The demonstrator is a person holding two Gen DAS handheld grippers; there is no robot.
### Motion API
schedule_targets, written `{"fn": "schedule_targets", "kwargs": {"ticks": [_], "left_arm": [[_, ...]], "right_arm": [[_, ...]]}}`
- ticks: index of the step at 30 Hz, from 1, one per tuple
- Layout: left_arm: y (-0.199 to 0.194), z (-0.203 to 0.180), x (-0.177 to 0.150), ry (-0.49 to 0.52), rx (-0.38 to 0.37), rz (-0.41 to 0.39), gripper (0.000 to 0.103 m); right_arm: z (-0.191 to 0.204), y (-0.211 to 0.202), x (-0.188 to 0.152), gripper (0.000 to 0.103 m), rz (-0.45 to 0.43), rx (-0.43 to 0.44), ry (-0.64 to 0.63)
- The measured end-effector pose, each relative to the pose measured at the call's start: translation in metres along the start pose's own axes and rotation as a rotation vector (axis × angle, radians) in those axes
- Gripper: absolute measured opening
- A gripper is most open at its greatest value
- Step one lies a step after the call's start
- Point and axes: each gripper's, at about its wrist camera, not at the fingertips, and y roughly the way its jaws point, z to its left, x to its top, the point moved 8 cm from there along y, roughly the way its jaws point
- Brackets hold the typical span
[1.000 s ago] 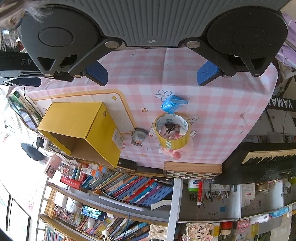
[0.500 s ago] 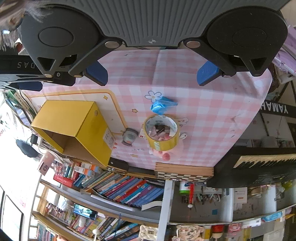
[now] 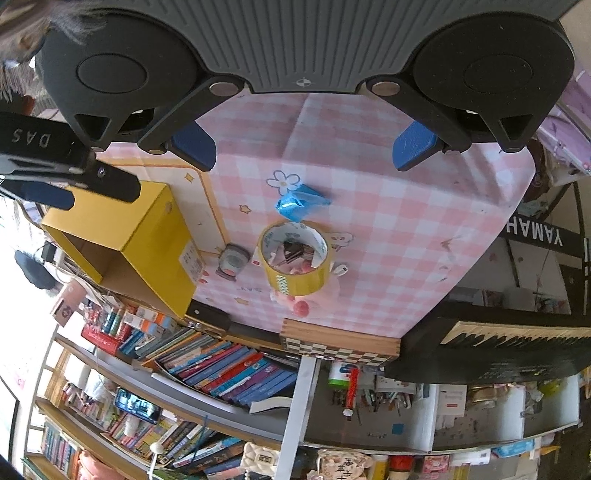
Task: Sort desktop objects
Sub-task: 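Grasp the blue plastic bag with the left tool while the right tool grasps the yellow tape roll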
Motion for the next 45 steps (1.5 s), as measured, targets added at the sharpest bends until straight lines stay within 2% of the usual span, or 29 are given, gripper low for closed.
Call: {"fn": "schedule_targets", "kwargs": {"ticks": [9,12,17,22,24,26,31,33,35,37,40,45], "left_arm": [[0.037,0.006,0.013,0.041,0.042,0.013,0.1],[0.05,0.008,0.02,0.05,0.043,0.011,0.097],[0.078,0.003,0.027,0.096,0.034,0.022,0.082],[0.106,-0.002,0.028,0.13,0.006,0.06,0.079],[0.115,-0.006,0.027,0.152,-0.01,0.077,0.075],[0.125,-0.01,0.025,0.18,-0.023,0.097,0.066],[0.146,-0.014,0.021,0.236,-0.029,0.131,0.062],[0.15,-0.015,0.02,0.253,-0.033,0.139,0.059],[0.154,-0.015,0.019,0.273,-0.038,0.148,0.047],[0.155,-0.015,0.018,0.3,-0.026,0.14,0.046],[0.152,-0.015,0.018,0.296,-0.012,0.132,0.035],[0.14,0.003,0.018,0.238,0.041,0.122,0.031]], "right_arm": [[0.0,0.029,0.023,0.102,-0.028,0.037,-0.02],[0.002,0.042,0.03,0.098,-0.02,0.061,-0.03],[0.005,0.066,0.038,0.096,0.008,0.105,-0.038],[0.009,0.088,0.044,0.096,0.041,0.138,-0.055],[0.011,0.095,0.045,0.096,0.054,0.15,-0.062],[0.013,0.101,0.045,0.096,0.065,0.159,-0.073],[0.021,0.115,0.045,0.096,0.103,0.189,-0.098],[0.023,0.12,0.045,0.096,0.114,0.202,-0.104],[0.025,0.125,0.045,0.096,0.127,0.213,-0.107],[0.026,0.13,0.044,0.096,0.144,0.221,-0.104],[0.028,0.14,0.043,0.096,0.172,0.233,-0.095],[0.033,0.156,0.043,0.096,0.203,0.245,-0.084]]}}
